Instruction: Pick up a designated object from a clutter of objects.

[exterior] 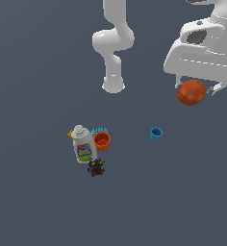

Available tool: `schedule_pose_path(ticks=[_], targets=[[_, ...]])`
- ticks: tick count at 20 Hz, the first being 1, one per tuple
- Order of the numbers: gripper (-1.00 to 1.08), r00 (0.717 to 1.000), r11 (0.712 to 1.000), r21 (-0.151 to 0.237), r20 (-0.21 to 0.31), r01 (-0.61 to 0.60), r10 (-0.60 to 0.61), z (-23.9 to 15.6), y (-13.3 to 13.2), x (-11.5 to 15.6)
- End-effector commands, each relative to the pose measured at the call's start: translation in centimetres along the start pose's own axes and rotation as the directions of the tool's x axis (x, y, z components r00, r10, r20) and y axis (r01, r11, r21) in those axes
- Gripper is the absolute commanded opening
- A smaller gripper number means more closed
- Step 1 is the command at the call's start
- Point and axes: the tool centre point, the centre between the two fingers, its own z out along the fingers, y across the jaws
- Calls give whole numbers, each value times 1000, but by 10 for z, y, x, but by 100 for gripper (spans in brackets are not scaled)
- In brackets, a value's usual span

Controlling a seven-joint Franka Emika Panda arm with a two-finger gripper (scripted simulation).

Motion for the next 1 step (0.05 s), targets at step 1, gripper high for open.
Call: schedule_pose_path(ticks=[1], targets=[[-100, 1000, 1000, 1, 0, -1, 1, -3, -1, -1]])
